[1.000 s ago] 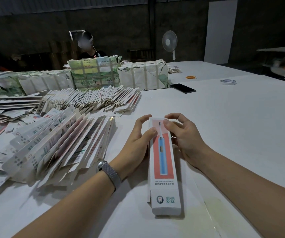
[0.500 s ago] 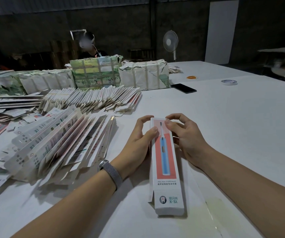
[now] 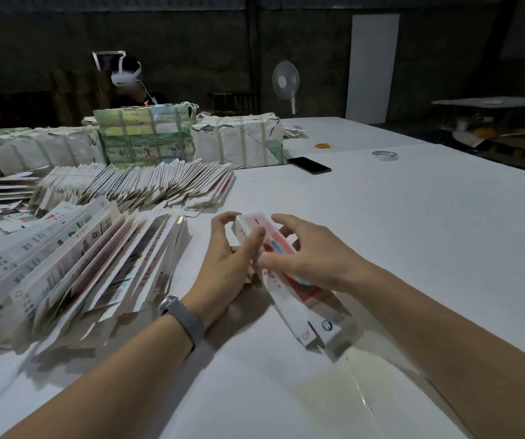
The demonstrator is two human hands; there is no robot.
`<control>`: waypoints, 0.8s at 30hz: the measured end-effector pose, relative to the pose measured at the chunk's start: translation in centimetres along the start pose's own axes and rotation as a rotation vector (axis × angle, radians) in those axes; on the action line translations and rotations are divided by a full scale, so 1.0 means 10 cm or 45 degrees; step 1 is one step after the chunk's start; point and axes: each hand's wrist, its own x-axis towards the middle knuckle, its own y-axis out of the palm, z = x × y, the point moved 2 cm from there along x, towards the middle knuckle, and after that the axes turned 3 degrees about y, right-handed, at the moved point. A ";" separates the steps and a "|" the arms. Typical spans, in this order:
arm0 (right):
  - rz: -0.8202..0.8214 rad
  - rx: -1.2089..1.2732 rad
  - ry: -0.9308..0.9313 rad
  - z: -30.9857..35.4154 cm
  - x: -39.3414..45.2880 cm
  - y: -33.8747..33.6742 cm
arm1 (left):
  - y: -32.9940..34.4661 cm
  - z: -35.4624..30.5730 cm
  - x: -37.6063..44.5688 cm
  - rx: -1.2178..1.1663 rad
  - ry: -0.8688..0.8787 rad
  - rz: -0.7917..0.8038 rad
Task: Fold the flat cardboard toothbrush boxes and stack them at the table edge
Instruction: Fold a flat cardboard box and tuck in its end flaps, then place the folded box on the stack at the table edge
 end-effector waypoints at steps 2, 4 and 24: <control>0.026 -0.244 -0.050 0.06 -0.10 0.01 | 0.00 0.00 0.01 0.058 0.008 0.022; -0.035 -0.399 -0.064 0.06 -0.17 -0.03 | 0.01 0.02 0.02 0.079 0.016 0.065; -0.516 -1.480 0.851 -2.28 -1.51 -2.49 | -0.39 0.53 0.18 0.191 -0.197 0.003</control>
